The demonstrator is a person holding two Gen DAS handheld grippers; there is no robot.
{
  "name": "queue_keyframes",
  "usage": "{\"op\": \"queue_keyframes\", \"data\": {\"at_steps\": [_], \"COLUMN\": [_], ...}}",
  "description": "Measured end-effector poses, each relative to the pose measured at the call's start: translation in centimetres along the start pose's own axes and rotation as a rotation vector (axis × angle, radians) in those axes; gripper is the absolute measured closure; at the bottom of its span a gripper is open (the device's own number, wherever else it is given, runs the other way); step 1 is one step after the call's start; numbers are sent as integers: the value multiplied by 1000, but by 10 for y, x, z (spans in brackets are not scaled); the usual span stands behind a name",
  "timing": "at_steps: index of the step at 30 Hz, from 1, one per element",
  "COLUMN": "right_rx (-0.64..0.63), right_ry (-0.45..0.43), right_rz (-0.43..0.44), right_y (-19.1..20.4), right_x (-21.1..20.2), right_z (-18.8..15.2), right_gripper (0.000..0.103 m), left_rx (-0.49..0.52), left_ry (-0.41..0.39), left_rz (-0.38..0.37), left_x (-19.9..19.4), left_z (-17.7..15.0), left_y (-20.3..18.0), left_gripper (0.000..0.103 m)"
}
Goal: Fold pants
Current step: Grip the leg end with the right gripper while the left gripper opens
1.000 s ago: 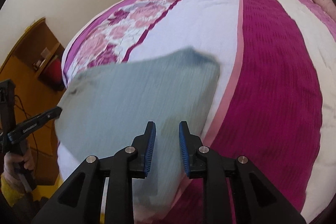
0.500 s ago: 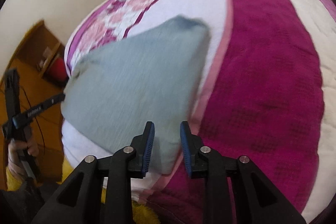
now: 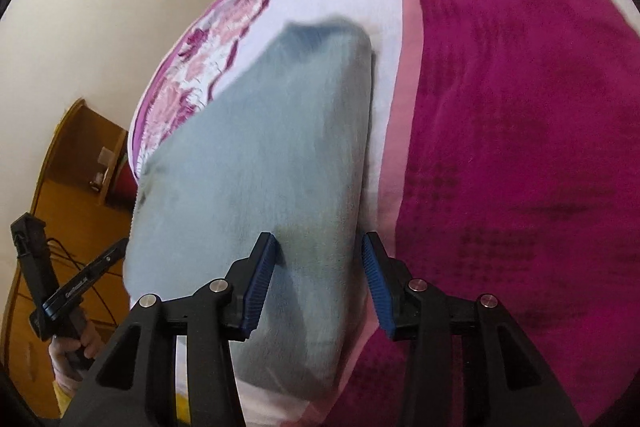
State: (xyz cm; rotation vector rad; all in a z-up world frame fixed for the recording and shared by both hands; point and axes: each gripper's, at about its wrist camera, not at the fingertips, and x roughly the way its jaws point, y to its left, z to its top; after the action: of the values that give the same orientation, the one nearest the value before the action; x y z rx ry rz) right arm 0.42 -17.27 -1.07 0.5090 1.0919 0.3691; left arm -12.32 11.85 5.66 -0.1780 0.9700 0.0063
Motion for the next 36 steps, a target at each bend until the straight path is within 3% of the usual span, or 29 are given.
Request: {"op": "queue_keyframes", "data": {"at_steps": [4, 14, 28, 30, 32, 33, 36], "right_rx": [32, 70, 37, 45, 52, 54, 58], "right_ry": [11, 7, 10, 15, 18, 19, 25], "right_rz": [41, 115, 119, 122, 124, 124, 122], "right_y": [-8, -12, 2, 0, -2, -2, -2], "right_x": [9, 9, 11, 11, 12, 13, 15], "right_z": [-1, -8, -3, -4, -4, -4, -4], "right_gripper": [57, 57, 55, 55, 55, 55, 55], "left_rx": [-13, 29, 12, -5, -17, -16, -31], "left_ry": [35, 26, 40, 36, 20, 11, 1], "left_rz": [0, 35, 24, 12, 69, 92, 48], "left_x": [13, 16, 16, 14, 10, 9, 2], "left_z": [-3, -5, -3, -2, 0, 1, 3], "left_y": [5, -2, -1, 1, 3, 4, 8], "left_gripper": [84, 84, 79, 69, 10, 3, 2]}}
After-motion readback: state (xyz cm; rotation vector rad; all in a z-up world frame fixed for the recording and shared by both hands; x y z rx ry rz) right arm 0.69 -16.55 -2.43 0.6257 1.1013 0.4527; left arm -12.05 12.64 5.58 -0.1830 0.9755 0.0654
